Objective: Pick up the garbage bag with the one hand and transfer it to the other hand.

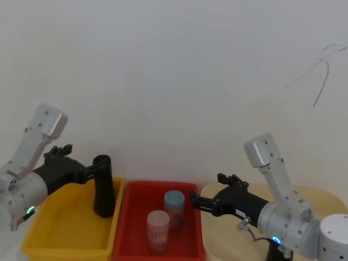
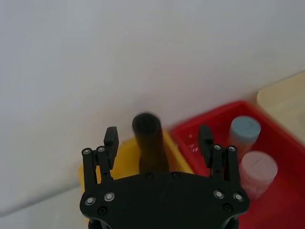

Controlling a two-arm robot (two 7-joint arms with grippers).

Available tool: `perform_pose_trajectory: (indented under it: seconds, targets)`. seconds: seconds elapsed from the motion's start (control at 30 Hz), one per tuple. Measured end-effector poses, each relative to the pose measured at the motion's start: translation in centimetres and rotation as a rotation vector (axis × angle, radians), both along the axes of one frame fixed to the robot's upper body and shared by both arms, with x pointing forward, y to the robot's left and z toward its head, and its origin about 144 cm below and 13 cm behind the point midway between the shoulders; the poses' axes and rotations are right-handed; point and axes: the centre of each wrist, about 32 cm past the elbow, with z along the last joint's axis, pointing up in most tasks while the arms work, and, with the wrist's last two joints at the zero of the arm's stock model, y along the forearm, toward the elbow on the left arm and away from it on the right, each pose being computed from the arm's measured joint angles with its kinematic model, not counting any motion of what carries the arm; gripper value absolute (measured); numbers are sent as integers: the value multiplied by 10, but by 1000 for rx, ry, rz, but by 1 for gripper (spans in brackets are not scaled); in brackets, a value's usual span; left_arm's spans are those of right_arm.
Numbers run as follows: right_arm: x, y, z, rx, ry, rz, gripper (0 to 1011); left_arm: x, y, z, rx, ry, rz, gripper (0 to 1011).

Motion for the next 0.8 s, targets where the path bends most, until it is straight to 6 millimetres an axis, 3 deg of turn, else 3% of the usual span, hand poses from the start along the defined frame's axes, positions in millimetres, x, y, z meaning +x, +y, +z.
perform_pose_trajectory:
  seconds: [0.37,0.8]
  targets:
    - [9,12,-1,-25,24,53,1001,-9,14,-9,21,48,37,1000]
    - [20,25,-20,-46,99,119,1001,-13,20,-14,33,72,54,1000]
